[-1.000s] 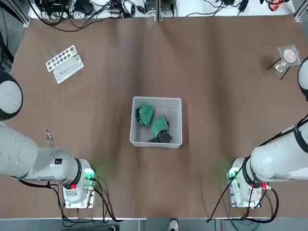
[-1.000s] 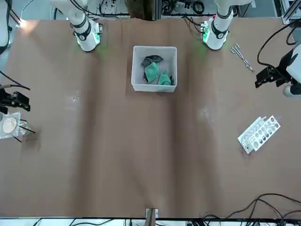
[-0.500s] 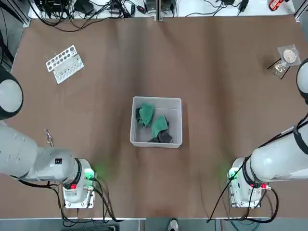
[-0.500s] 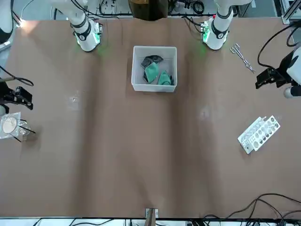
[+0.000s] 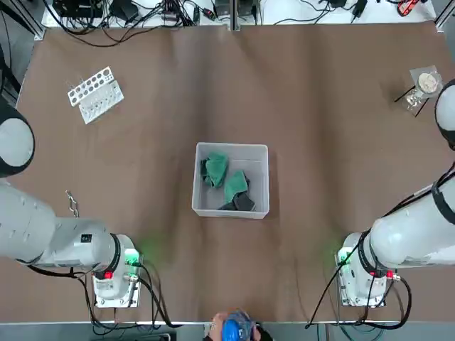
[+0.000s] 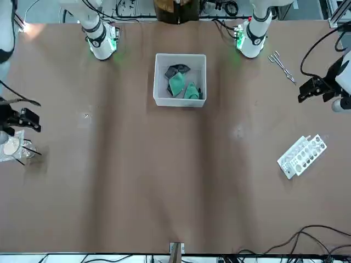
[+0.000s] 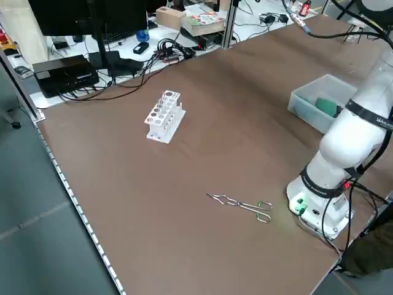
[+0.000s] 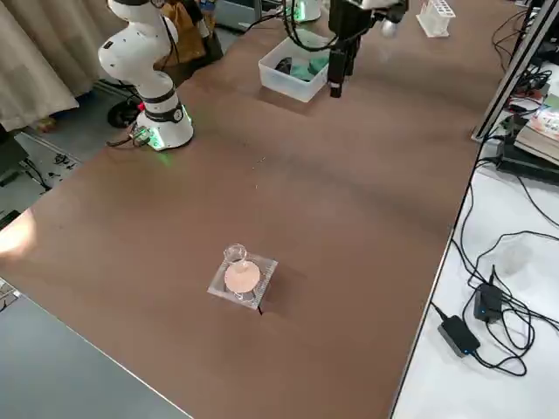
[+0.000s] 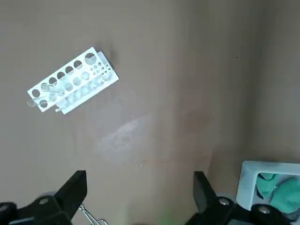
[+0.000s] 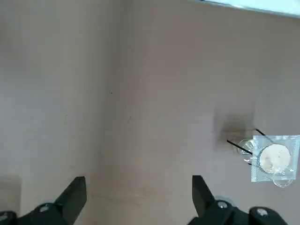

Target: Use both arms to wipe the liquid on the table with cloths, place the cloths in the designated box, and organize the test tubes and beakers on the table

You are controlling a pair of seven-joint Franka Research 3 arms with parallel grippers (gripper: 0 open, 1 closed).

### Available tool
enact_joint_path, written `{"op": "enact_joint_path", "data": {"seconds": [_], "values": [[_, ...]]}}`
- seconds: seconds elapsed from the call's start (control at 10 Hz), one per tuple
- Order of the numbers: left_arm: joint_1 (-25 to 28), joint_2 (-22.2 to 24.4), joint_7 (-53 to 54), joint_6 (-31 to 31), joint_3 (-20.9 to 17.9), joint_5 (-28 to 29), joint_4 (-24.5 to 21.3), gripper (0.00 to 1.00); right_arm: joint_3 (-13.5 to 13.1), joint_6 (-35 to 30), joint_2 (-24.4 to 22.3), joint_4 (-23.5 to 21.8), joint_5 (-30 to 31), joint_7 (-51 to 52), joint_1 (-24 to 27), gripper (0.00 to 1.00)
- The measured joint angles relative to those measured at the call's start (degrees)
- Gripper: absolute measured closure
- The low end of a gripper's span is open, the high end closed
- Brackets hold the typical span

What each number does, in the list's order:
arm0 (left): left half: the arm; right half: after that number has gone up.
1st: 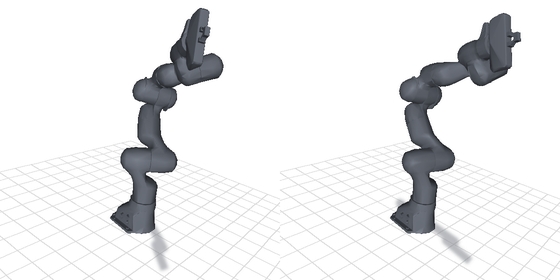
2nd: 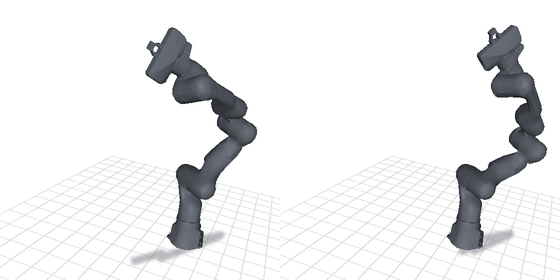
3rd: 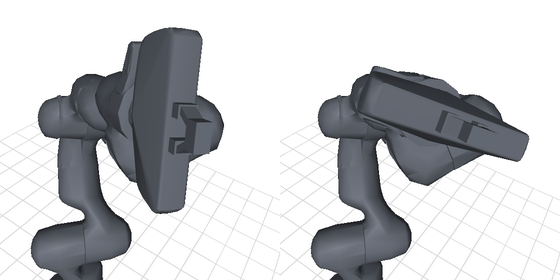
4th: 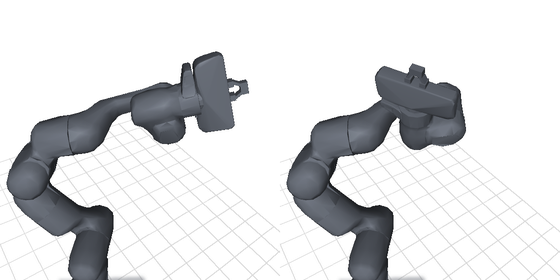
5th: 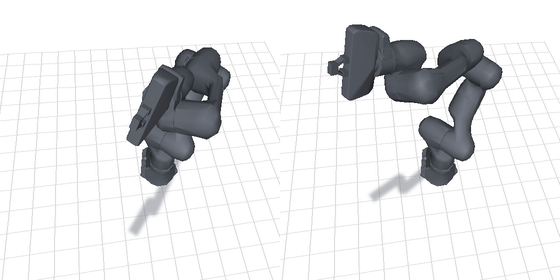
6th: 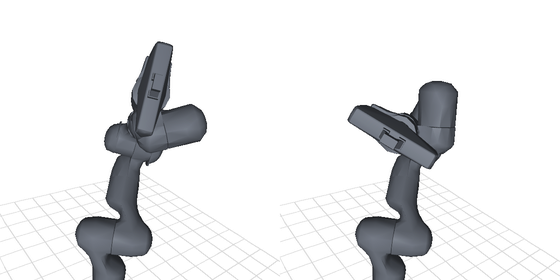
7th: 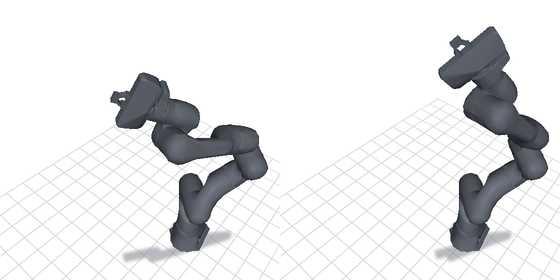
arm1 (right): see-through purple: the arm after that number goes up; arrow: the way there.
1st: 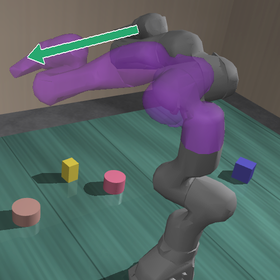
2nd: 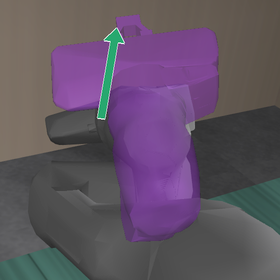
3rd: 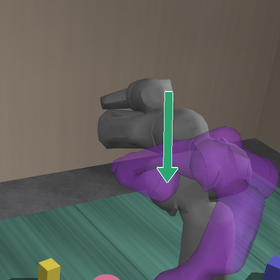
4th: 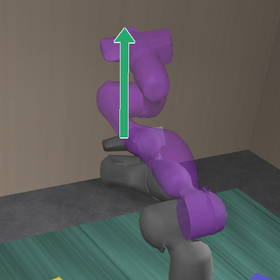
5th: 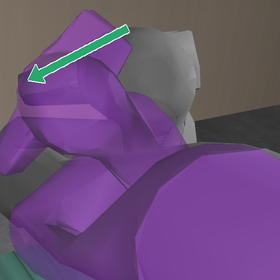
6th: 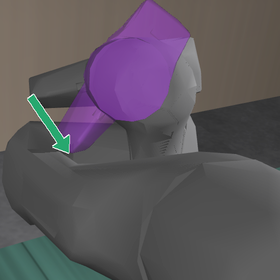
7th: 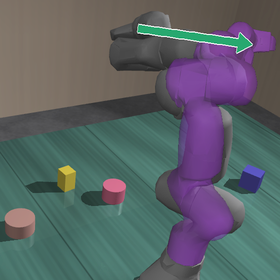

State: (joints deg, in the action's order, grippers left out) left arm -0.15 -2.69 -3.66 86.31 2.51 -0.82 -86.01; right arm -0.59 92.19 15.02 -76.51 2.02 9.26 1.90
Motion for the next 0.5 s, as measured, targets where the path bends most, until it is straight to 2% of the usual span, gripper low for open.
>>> {"op": "enact_joint_path", "data": {"seconds": [0.3, 0.5], "values": [[-0.2, 0.0, 0.0, 0.0, 0.1, 0.0, 0.0, 0.00, -0.1, 0.6, 1.5, 0.0, -4.2, 0.0, 3.0, 0.00], [-0.2, 0.0, 0.0, 0.0, 0.1, 0.0, 0.1, 0.00, -0.1, 0.6, 2.0, 0.0, -4.5, 0.0, 3.6, 0.00]]}}
